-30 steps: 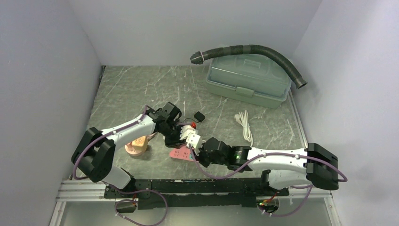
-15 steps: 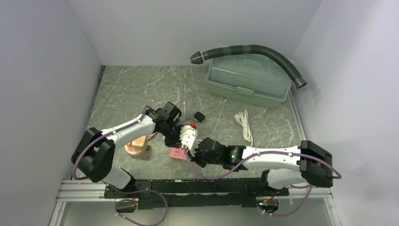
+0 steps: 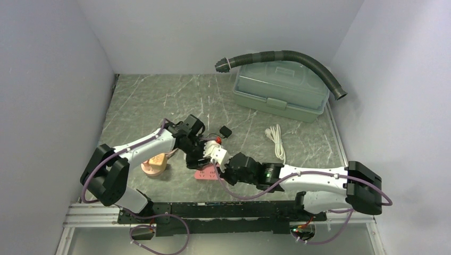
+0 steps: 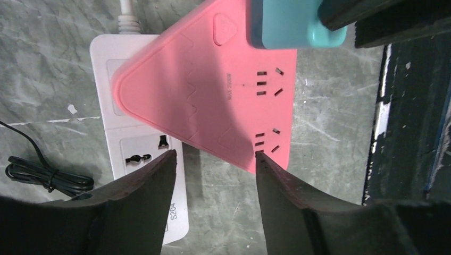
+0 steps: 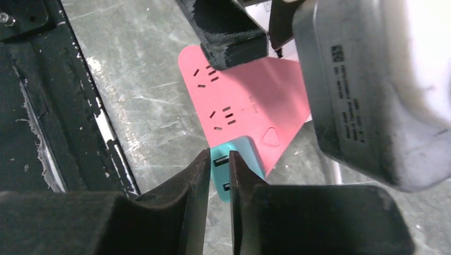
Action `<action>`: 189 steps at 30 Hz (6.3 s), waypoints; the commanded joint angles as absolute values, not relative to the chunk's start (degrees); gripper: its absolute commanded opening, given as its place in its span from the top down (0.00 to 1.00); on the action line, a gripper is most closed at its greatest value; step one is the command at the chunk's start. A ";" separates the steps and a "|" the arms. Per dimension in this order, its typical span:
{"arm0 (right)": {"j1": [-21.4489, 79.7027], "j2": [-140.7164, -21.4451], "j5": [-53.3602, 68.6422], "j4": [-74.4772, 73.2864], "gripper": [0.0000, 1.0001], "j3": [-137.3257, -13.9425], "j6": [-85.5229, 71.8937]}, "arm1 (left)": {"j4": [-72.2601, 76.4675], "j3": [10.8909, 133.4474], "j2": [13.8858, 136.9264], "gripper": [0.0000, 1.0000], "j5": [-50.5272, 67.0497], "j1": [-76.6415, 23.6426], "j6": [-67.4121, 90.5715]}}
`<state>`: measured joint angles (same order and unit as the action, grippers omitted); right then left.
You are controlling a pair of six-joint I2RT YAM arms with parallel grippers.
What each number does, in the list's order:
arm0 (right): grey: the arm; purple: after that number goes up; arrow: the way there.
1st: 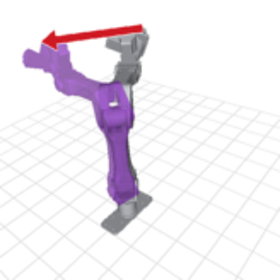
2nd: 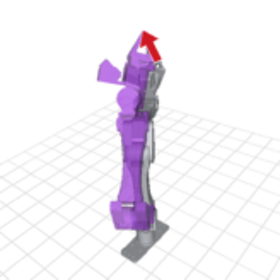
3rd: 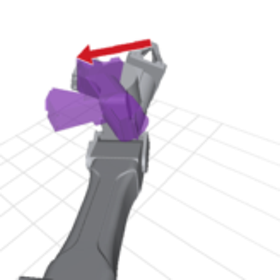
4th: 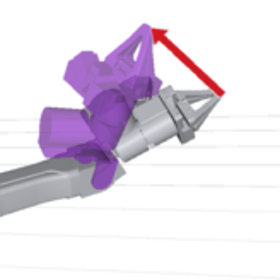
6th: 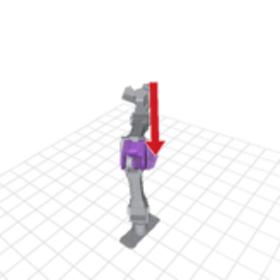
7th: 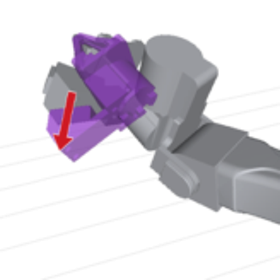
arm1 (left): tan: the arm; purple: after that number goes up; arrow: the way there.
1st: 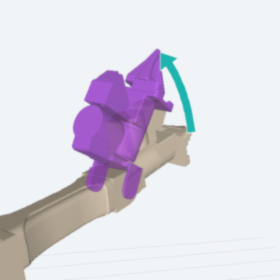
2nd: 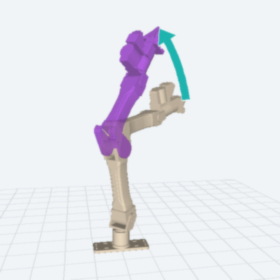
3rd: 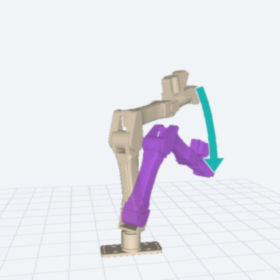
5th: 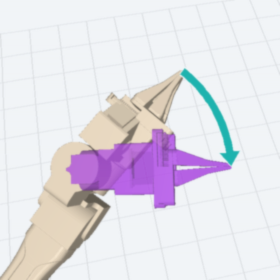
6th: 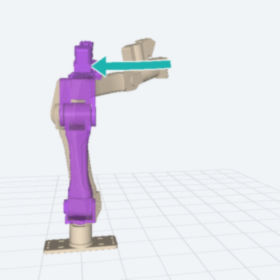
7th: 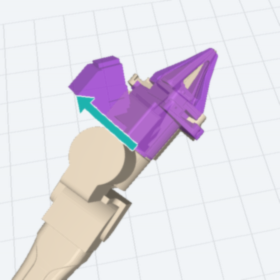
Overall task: Insert the plug
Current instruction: Press the plug into the socket, then pick up the plug from the center of the board.
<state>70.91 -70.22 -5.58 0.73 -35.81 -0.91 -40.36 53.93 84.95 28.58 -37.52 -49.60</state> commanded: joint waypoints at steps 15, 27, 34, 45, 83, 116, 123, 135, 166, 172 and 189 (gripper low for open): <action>60.52 -63.96 -9.42 -3.52 0.00 -54.97 2.42 | -50.50 72.53 80.59 0.00 32.57 -26.62 -37.75; 45.00 -85.07 -11.13 -1.53 0.01 -60.41 -2.81 | -45.97 74.29 74.24 0.00 31.27 -17.61 -33.40; 43.59 -99.28 -11.49 3.02 0.30 -63.83 -0.53 | -49.88 78.70 76.01 0.00 29.33 -12.61 -29.40; 42.29 -105.84 -7.98 3.93 0.45 -65.96 -0.68 | -53.64 81.93 77.15 0.00 26.76 -10.37 -29.92; 40.96 -106.04 -3.76 2.32 0.90 -66.89 -0.52 | -50.52 78.40 73.66 0.00 26.92 -10.20 -29.94; 59.35 -79.75 -1.17 -0.41 0.89 -77.88 5.92 | -56.57 74.23 49.15 0.00 54.44 -9.76 -43.09; 61.96 -86.04 -12.66 -10.39 0.90 -88.80 2.73 | -55.46 73.45 49.55 0.00 53.11 -9.76 -38.88; 64.95 -89.35 -13.55 -16.53 0.90 -95.68 0.09 | -49.82 69.11 52.62 0.12 43.30 -9.76 -36.85; 55.98 -71.43 5.49 3.47 0.00 -68.22 -0.53 | -51.40 75.98 61.72 1.00 59.22 -9.76 -25.61; 56.36 -68.25 9.07 5.37 0.01 -64.07 -0.80 | -49.35 75.75 63.02 1.00 56.16 -9.76 -21.94; 60.67 -74.72 8.01 6.66 0.15 -63.72 15.28 | -49.40 76.97 63.37 1.00 55.38 -9.76 -19.95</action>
<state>60.12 -73.49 7.84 3.31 -62.59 12.12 -50.81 74.28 64.01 55.11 -9.78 -21.28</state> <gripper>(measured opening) 0.867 0.023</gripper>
